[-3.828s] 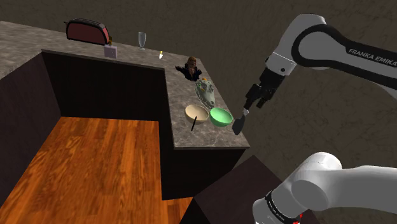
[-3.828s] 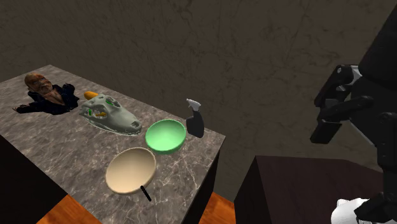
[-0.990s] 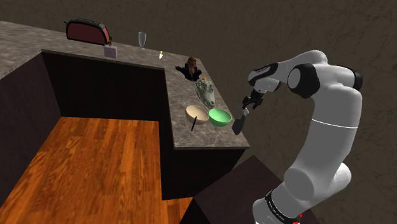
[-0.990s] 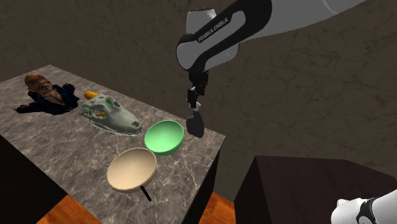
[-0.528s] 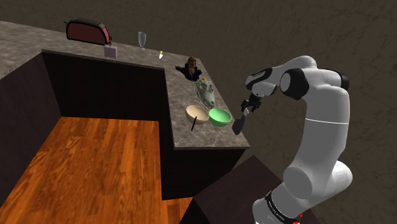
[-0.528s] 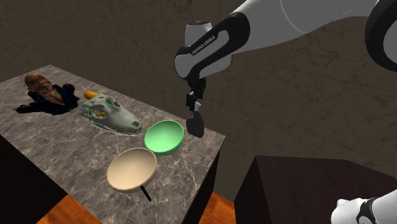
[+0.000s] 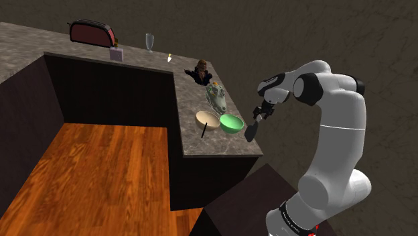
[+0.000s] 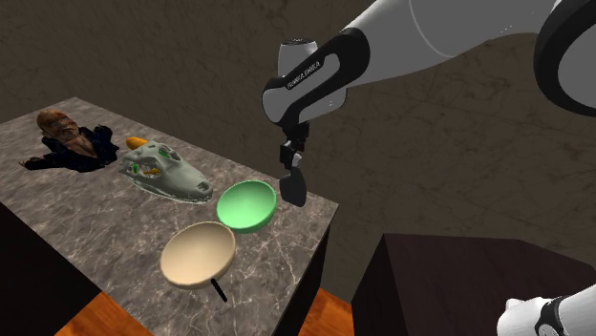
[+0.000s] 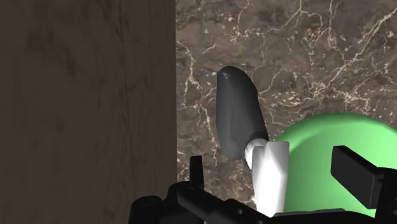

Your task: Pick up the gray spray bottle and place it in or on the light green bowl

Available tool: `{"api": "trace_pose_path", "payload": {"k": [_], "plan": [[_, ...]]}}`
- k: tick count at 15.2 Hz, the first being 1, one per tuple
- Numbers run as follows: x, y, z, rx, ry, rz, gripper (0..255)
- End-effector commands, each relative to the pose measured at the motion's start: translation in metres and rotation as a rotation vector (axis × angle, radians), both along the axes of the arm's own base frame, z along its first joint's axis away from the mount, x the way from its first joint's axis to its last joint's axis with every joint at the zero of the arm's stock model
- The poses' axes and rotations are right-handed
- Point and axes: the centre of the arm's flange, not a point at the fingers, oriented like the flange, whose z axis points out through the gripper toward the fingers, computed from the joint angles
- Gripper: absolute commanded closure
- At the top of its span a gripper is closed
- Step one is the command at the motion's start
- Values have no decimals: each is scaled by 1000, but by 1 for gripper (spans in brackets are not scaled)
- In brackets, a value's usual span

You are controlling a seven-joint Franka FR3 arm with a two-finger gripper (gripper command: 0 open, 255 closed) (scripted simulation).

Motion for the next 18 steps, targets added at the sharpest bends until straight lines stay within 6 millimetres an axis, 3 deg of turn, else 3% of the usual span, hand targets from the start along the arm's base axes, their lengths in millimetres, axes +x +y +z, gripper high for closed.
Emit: {"api": "trace_pose_path", "payload": {"k": [1, 2, 3, 12, 18], "plan": [[0, 0, 0, 0, 0, 0, 0], [0, 0, 0, 0, 0, 0, 0], [0, 0, 0, 0, 0, 0, 255], [0, 0, 0, 0, 0, 0, 255], [0, 0, 32, 0, 0, 0, 255]]}}
